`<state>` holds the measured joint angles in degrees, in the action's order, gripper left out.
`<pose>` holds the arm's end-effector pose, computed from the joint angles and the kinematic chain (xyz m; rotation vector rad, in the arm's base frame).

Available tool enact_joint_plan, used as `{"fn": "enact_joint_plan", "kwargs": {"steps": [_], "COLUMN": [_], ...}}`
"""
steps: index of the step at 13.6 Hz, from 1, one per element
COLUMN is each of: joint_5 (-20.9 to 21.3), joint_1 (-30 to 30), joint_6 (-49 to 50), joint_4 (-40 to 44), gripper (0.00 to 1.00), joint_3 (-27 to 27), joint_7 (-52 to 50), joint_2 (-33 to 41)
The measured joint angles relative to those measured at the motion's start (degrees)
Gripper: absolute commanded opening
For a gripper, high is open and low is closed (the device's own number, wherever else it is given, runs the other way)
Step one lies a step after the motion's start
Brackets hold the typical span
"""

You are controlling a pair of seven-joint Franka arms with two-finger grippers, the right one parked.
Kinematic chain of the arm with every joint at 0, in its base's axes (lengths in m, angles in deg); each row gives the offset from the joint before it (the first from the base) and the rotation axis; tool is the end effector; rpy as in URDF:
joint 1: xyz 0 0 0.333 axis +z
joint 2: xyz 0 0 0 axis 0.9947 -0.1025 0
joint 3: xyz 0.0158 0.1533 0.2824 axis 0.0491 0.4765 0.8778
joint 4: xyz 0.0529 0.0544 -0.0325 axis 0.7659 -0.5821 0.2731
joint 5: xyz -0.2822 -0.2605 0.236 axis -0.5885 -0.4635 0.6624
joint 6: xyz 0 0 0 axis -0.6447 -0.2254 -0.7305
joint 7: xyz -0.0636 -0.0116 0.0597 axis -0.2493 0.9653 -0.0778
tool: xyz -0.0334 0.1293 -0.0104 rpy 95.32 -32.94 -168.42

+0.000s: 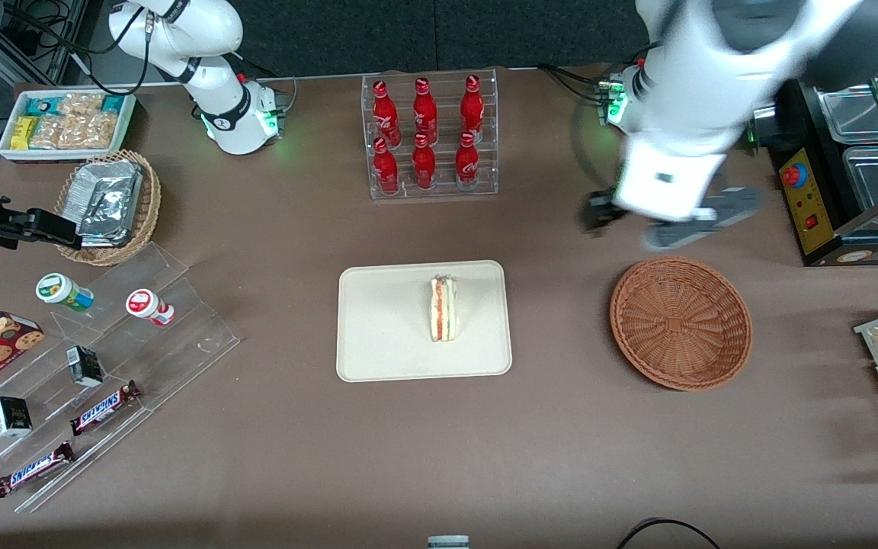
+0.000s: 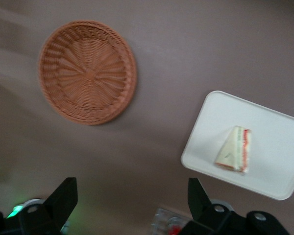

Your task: Place sandwich from basket to tray

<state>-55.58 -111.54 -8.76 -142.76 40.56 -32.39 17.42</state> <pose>0.6012 -0.2452 0.6251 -3.0232 -0.5488 0.0980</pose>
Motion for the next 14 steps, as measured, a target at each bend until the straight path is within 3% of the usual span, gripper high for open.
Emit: {"fn": "enact_joint_plan", "kwargs": {"steps": [4, 7, 14], "joint_5": [-0.2, -0.4, -0.4], "joint_1": [13.3, 19.5, 23.7], "joint_6": [3.4, 3.4, 0.0], "joint_4": [-4.1, -9.4, -22.1], "gripper": [0.99, 0.99, 0.99], "joint_3": [0.1, 0.1, -0.4], "joint_7": [19.5, 29.8, 37.6], "joint_2": [6.3, 10.6, 21.4]}}
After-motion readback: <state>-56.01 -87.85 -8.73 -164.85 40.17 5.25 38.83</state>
